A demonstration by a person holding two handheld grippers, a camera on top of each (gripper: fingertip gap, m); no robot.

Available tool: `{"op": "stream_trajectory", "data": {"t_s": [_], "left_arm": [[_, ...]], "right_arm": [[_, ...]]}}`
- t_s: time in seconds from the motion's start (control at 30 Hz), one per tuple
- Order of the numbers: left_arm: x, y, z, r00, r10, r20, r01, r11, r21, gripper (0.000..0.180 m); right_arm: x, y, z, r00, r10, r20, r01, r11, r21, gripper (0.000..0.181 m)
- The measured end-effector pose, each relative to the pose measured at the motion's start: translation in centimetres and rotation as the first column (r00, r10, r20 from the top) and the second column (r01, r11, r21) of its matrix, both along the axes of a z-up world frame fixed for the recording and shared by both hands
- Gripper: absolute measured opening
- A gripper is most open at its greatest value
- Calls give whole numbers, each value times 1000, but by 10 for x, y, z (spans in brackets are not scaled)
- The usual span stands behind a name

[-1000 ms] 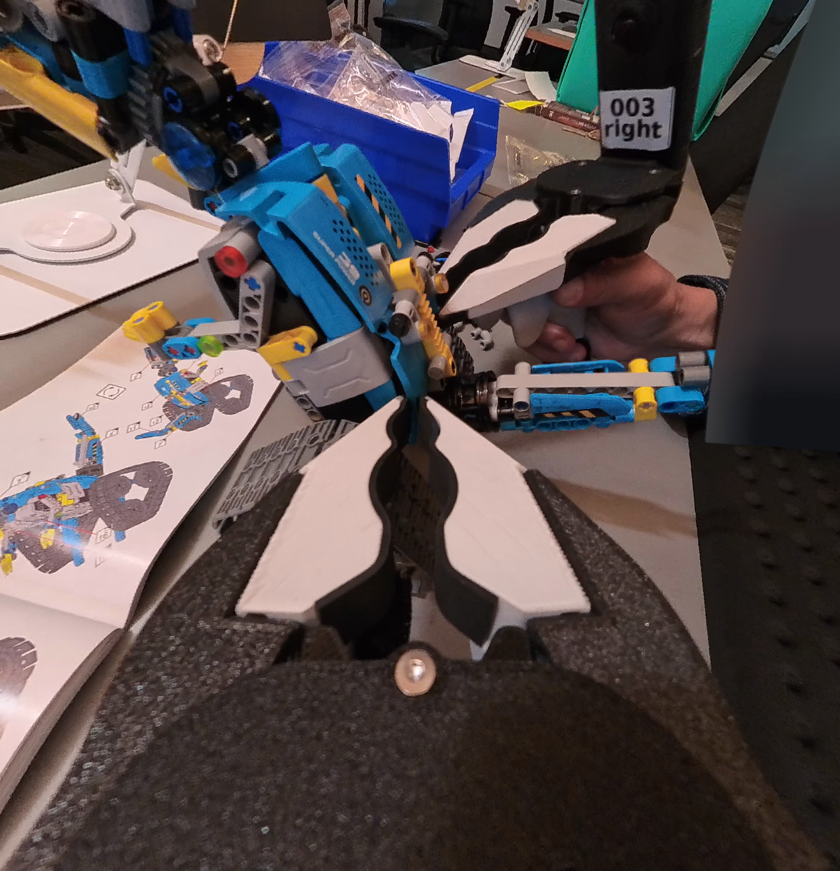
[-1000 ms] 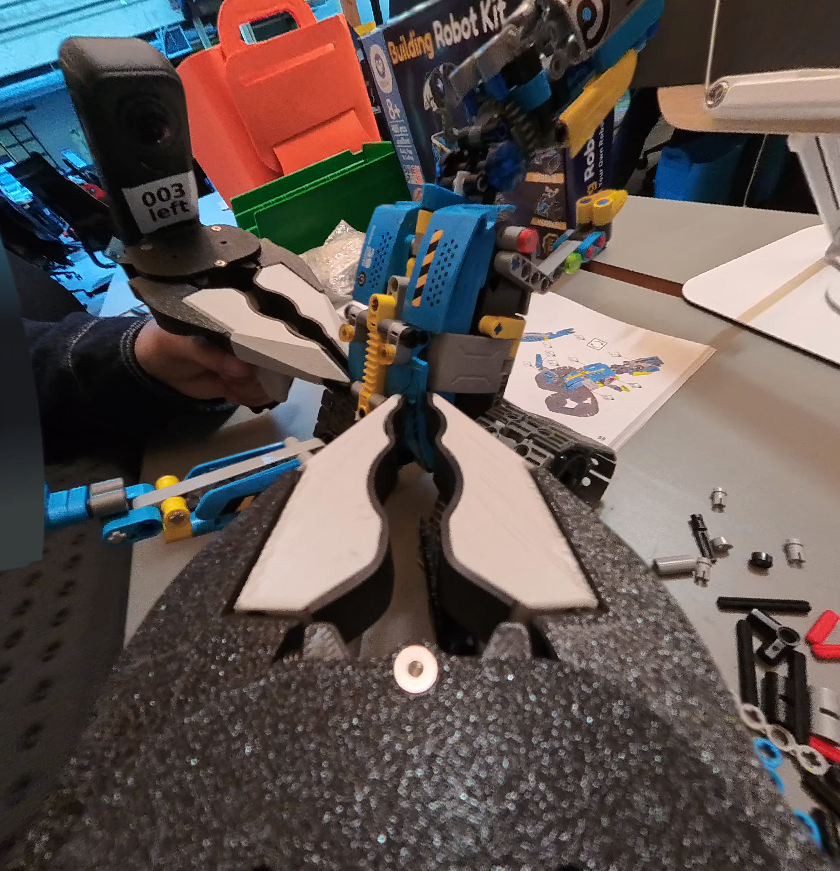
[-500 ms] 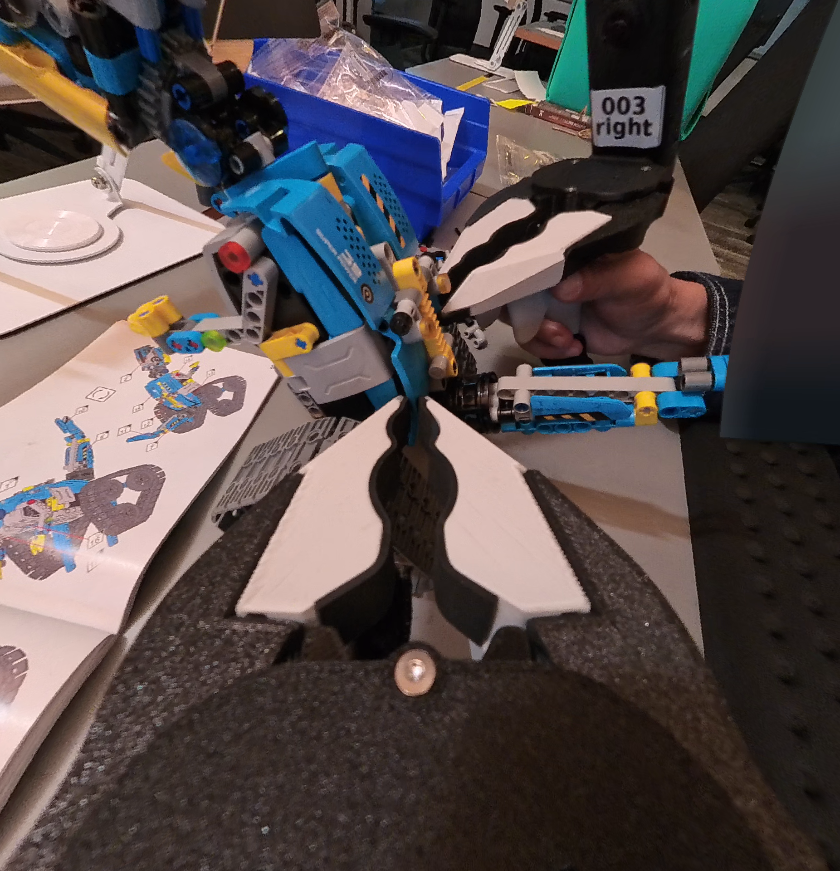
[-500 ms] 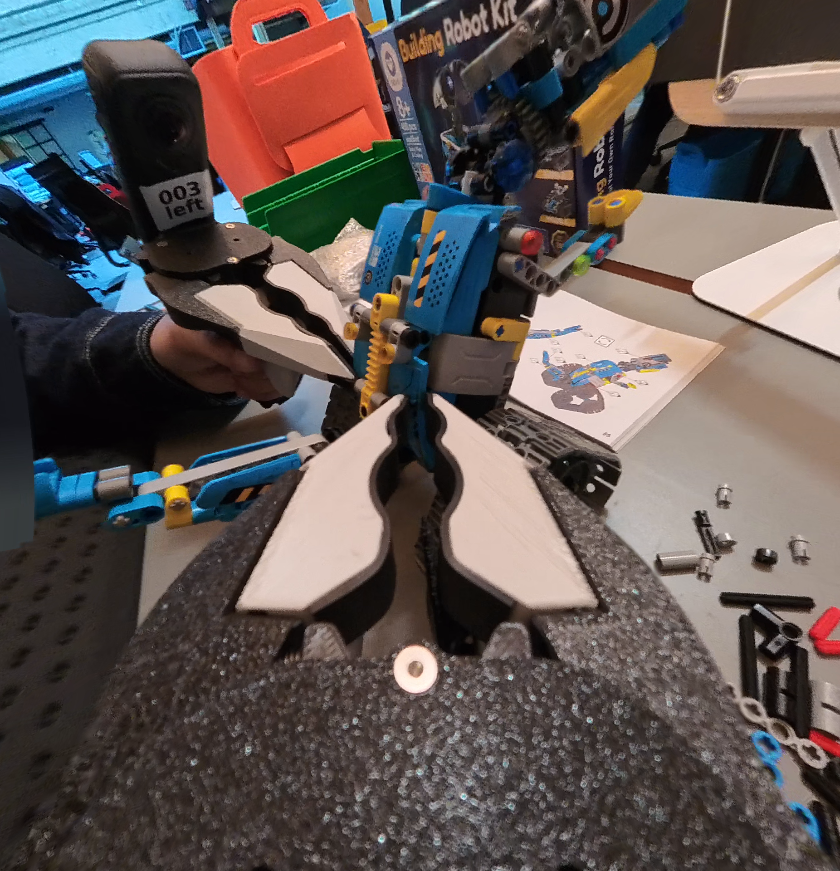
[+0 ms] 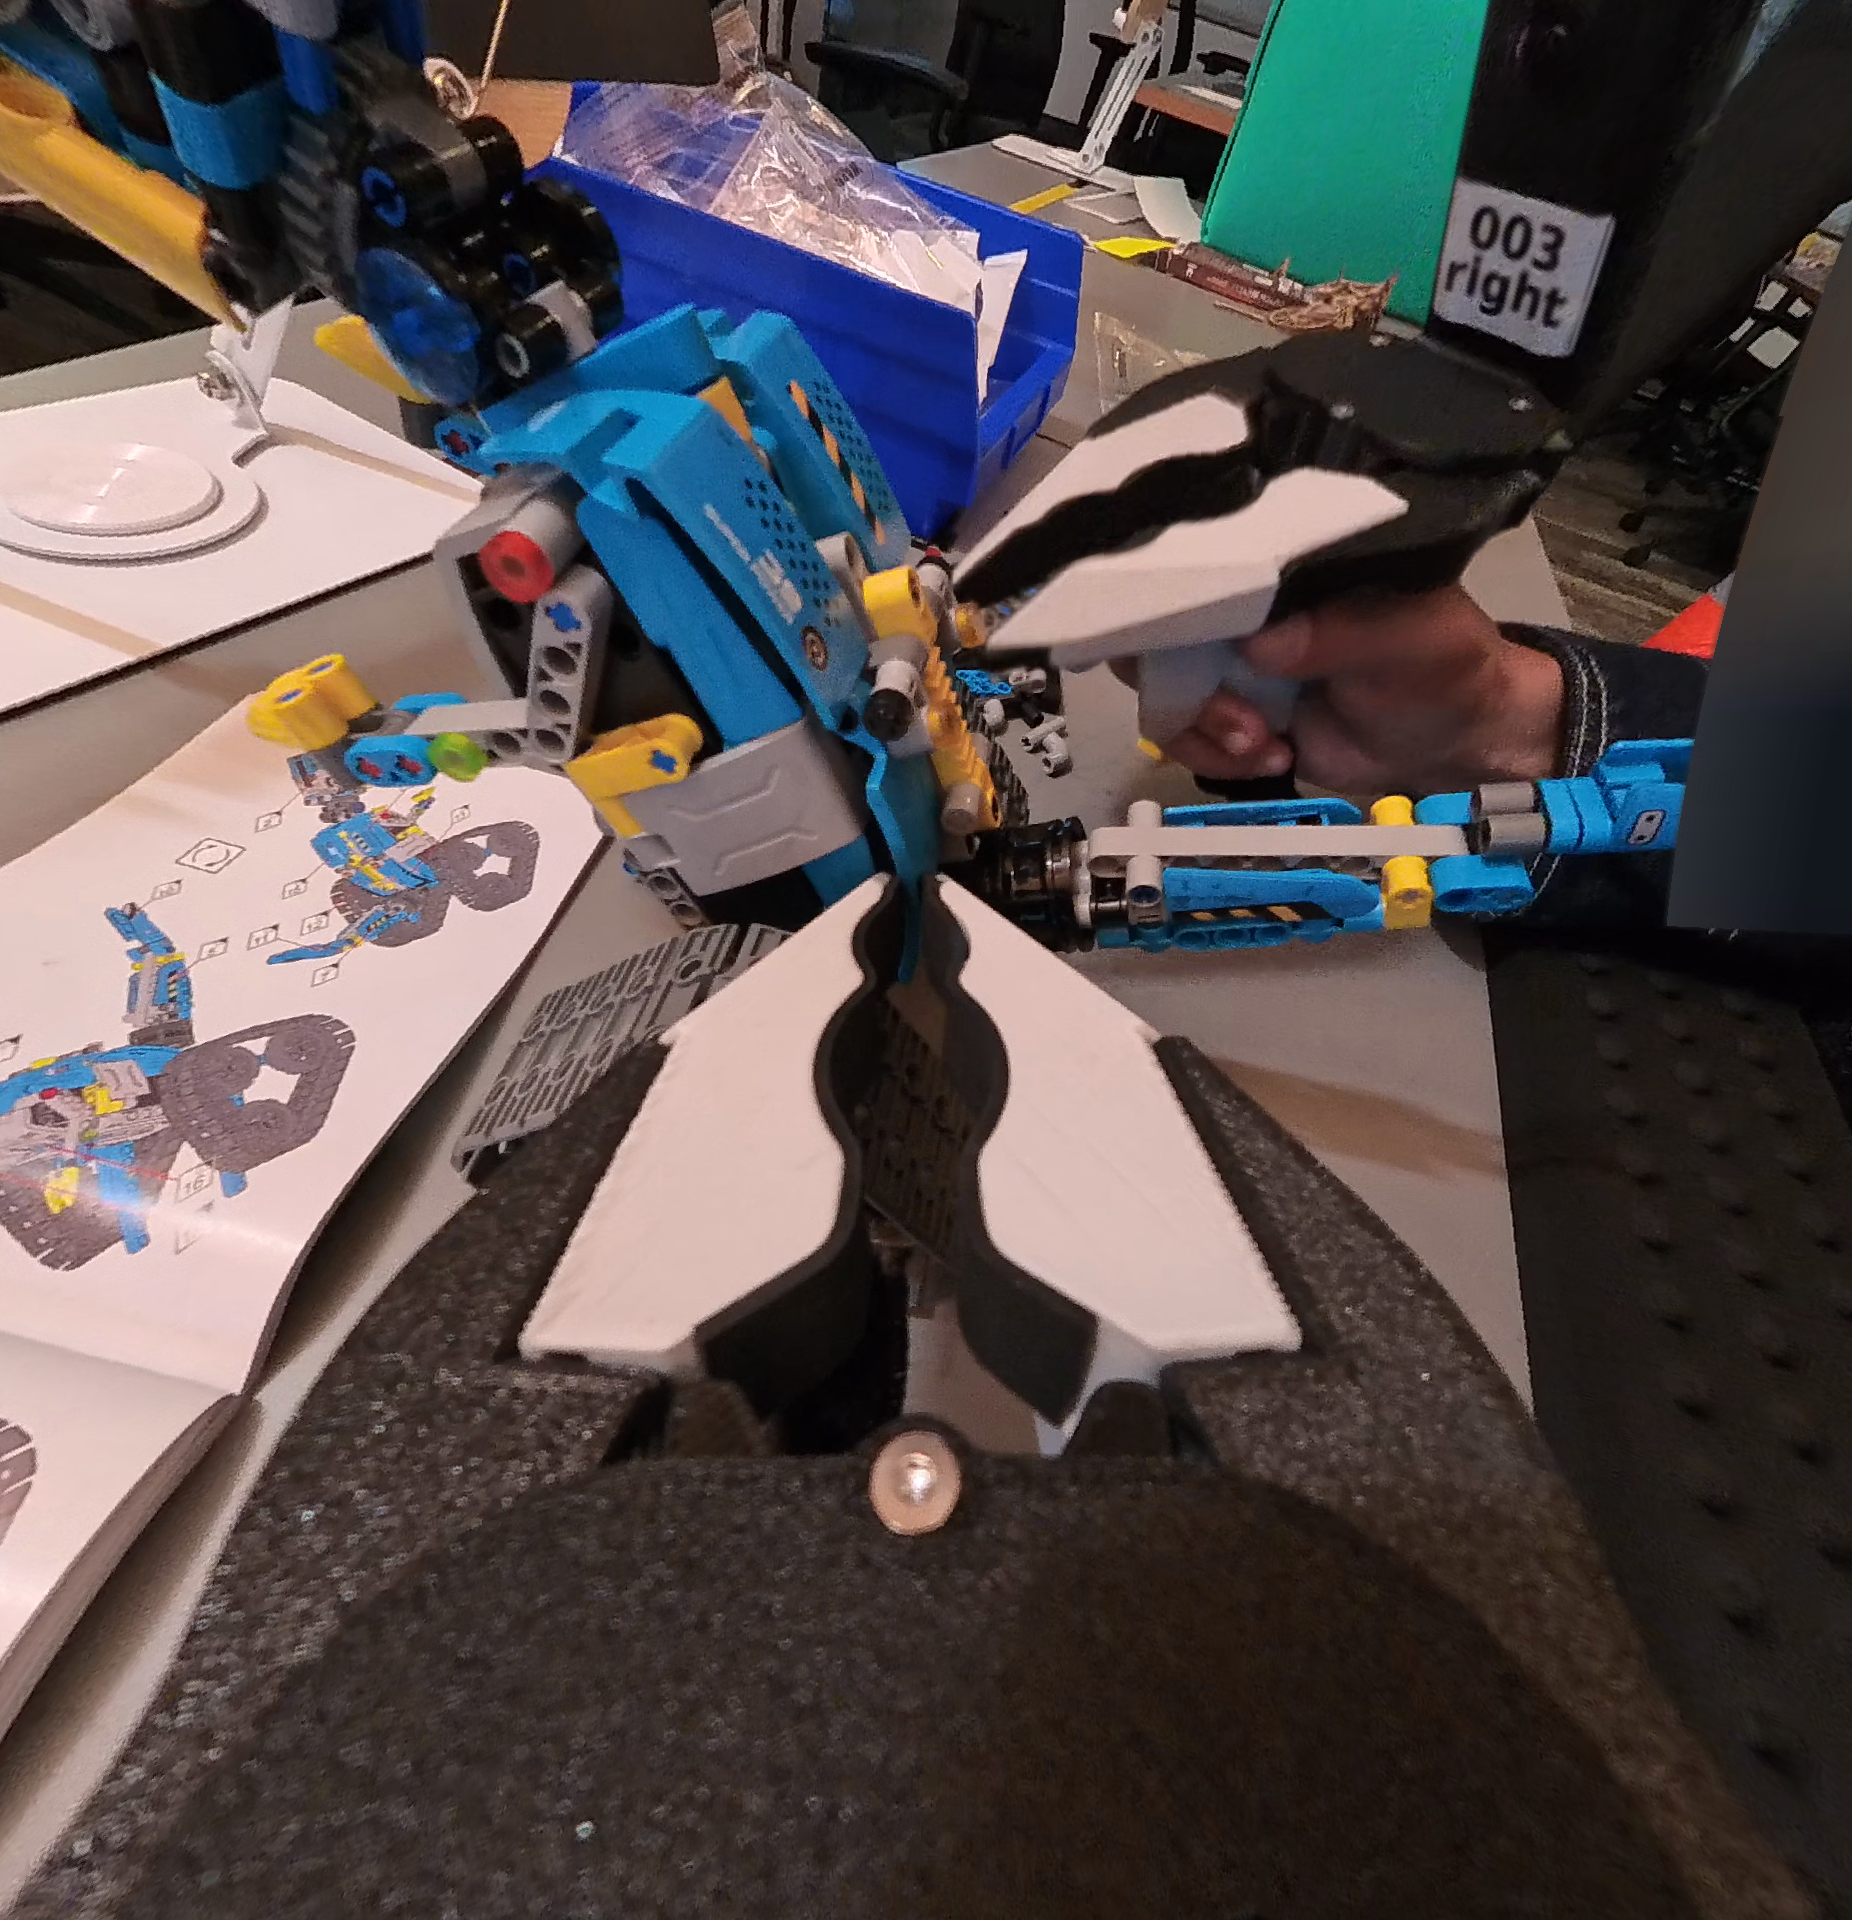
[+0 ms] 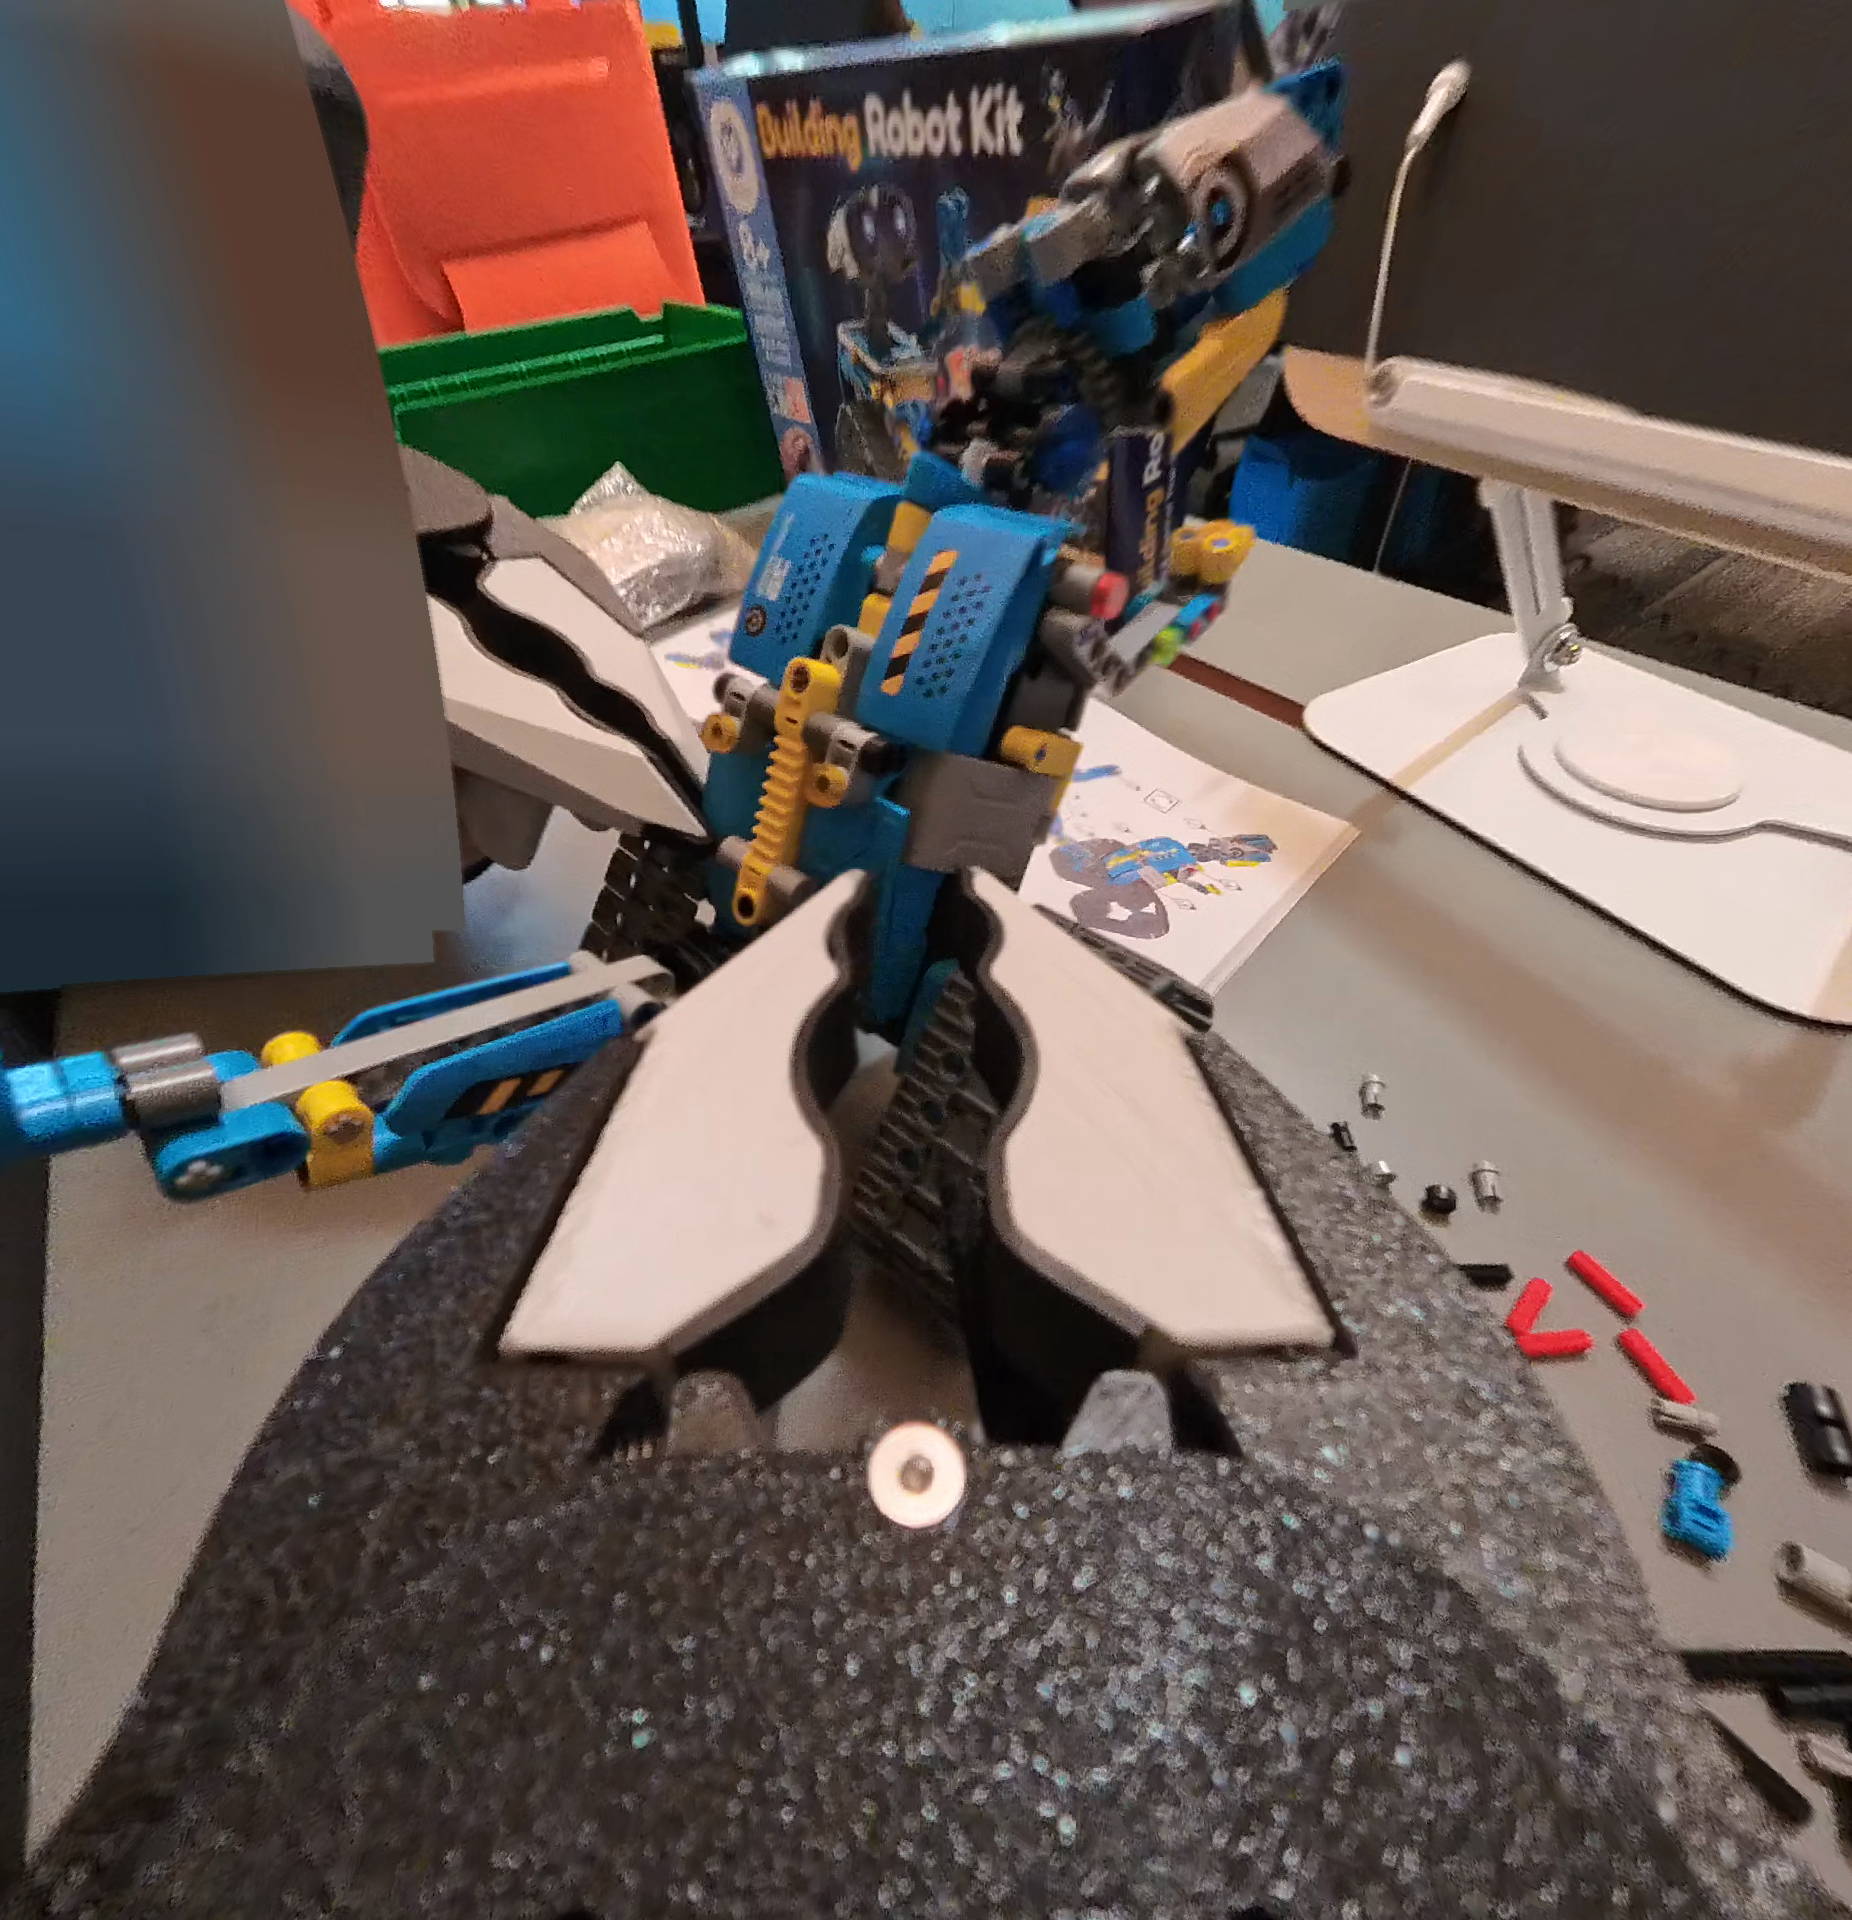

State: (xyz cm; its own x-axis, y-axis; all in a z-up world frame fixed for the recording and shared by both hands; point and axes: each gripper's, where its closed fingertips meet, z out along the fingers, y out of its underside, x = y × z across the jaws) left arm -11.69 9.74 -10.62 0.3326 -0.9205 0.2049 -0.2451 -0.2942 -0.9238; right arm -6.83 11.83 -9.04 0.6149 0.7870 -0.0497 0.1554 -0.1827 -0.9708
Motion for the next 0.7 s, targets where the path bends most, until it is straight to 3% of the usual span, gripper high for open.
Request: {"op": "stream_trajectory", "data": {"t_s": [0.07,0.27,0.5,0.7], "left_arm": [[0,0,0,1000,2,-2,-2,1000,3,1],[0,1,0,1000,3,-1,-3,1000,5,1],[1,0,0,1000,1,3,-1,1000,0,1],[0,0,-1,1000,-4,7,5,1000,-5,1]], "right_arm": [[-10,-2,-6,1000,18,19,-18,1000,-18,24],[-10,-1,-6,999,6,36,-6,1000,-4,7],[-14,-3,-11,999,37,33,-36,999,-29,10],[-14,-5,-10,995,81,-56,-86,991,-107,7]]}}
